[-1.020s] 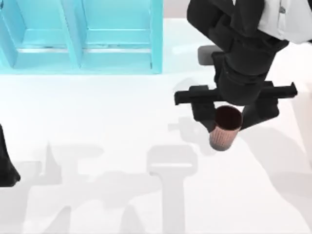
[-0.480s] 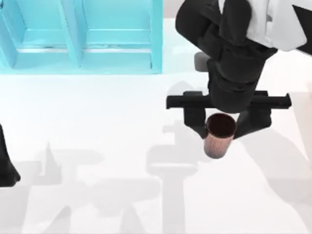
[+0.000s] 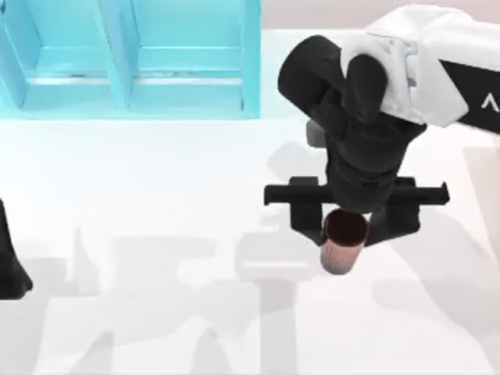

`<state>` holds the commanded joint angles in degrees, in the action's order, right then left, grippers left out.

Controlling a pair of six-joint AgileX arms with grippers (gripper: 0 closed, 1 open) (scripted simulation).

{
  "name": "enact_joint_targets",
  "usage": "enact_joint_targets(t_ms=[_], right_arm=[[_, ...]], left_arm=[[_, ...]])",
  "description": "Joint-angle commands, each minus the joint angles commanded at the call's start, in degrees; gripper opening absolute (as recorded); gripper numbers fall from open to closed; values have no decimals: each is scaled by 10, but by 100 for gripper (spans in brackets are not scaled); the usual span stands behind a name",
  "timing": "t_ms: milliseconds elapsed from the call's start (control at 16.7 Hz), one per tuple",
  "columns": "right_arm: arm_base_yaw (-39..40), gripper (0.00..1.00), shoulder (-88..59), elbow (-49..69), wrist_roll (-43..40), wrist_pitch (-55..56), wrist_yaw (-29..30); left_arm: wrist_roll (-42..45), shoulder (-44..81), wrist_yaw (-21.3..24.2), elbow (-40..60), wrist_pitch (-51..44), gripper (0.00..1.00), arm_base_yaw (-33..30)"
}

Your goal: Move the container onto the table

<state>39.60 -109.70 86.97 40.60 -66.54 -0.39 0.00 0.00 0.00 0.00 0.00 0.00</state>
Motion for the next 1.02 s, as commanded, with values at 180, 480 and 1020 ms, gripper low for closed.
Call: enact_joint_targets(t_ms=[180,480,1020], right_arm=[[2,0,-6,-28,1,30,0],[2,15,-6,-29,1,30,0],[2,83,-6,-29,1,30,0]], left_arm=[[0,0,0,0,0,100,0],[0,0,0,0,0,100,0],[0,0,0,0,0,100,0]])
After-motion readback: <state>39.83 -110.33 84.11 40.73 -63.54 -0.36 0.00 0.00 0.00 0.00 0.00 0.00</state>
